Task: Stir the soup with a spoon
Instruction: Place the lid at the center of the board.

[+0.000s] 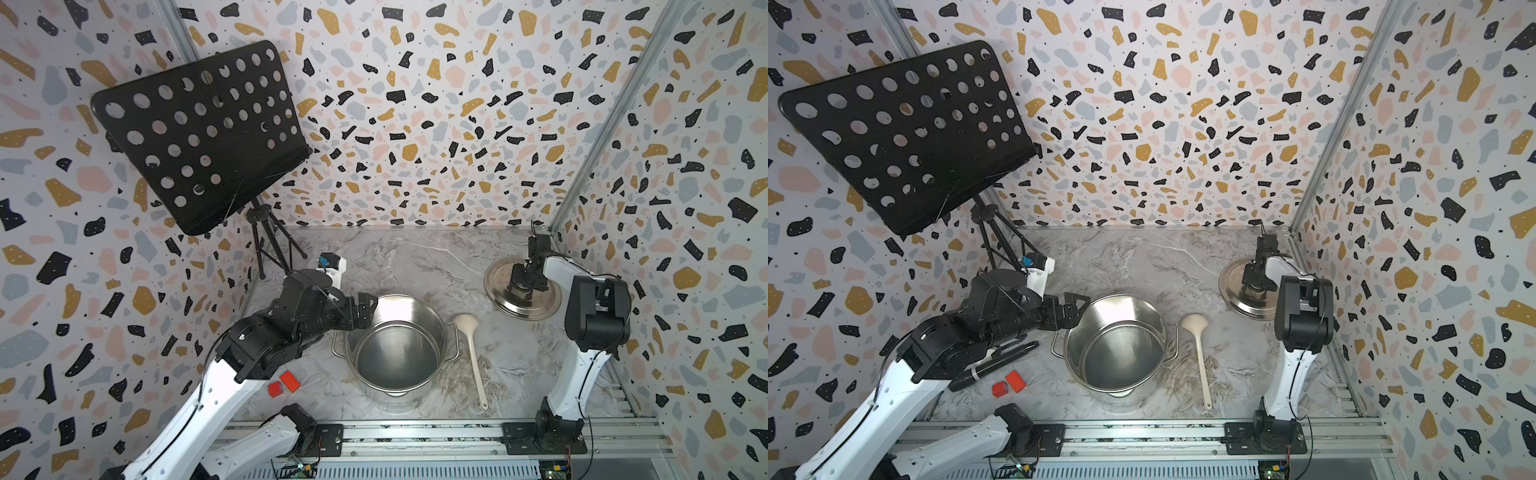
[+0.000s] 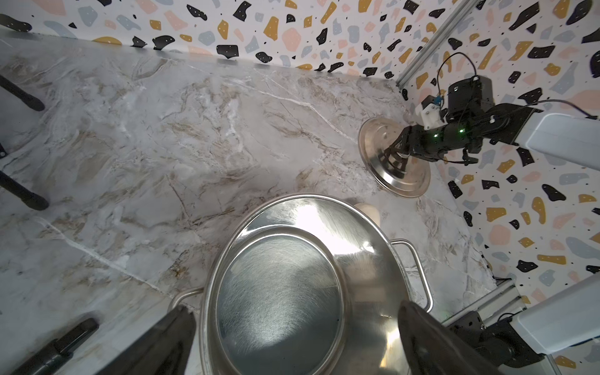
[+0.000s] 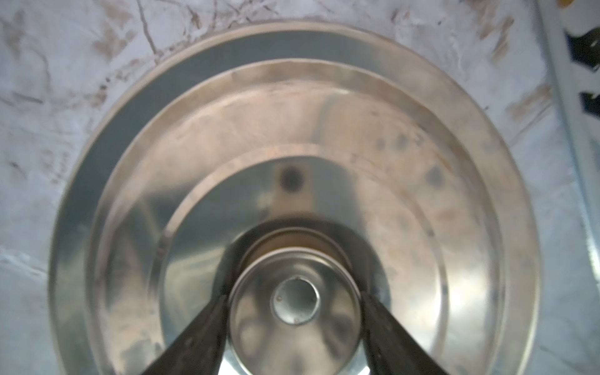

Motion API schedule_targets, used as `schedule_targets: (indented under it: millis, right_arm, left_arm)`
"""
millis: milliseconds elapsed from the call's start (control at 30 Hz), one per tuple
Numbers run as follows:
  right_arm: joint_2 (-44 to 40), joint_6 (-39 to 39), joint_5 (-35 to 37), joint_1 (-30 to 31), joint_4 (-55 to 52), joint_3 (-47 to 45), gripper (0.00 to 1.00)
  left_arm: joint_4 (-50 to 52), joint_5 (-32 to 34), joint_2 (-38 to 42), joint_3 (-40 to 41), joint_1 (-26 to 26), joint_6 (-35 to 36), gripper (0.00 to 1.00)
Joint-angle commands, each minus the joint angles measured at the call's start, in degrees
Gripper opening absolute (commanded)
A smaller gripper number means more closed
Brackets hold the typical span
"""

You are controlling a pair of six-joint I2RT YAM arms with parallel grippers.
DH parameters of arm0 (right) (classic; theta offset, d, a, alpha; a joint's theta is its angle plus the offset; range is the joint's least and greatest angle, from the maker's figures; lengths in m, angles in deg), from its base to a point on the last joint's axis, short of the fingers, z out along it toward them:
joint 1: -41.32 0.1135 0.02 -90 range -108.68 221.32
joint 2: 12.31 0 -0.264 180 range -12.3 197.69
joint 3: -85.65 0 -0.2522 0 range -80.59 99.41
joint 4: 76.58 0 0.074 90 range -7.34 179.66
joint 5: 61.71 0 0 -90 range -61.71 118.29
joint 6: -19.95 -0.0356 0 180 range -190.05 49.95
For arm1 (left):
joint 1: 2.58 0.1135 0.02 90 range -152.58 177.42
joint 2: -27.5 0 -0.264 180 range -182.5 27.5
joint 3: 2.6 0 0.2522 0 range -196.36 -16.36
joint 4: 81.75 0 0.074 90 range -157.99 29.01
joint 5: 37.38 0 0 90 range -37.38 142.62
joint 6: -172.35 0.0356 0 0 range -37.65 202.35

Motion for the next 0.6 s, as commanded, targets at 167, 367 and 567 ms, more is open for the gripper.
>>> schedule_targets:
  millis: [167, 367, 567]
  right_arm:
    - [-9.9, 0.0, -2.4, 0.0, -11.1, 5.0, 0.93]
    - [-24.5, -2.7, -12.5, 4.0, -15.1, -5.1, 0.91]
    - [-38.8, -6.4, -16.8, 17.9, -20.0, -22.1, 0.83]
  left_arm:
    - [-1.6, -1.4, -2.4, -1.3, -0.1, 1.3, 0.99]
    - [-3.5, -9.7, -3.5, 2.3, -0.1, 1.3, 0.99]
    - [-5.8, -10.7, -2.0, 4.0, -0.1, 1.4, 0.99]
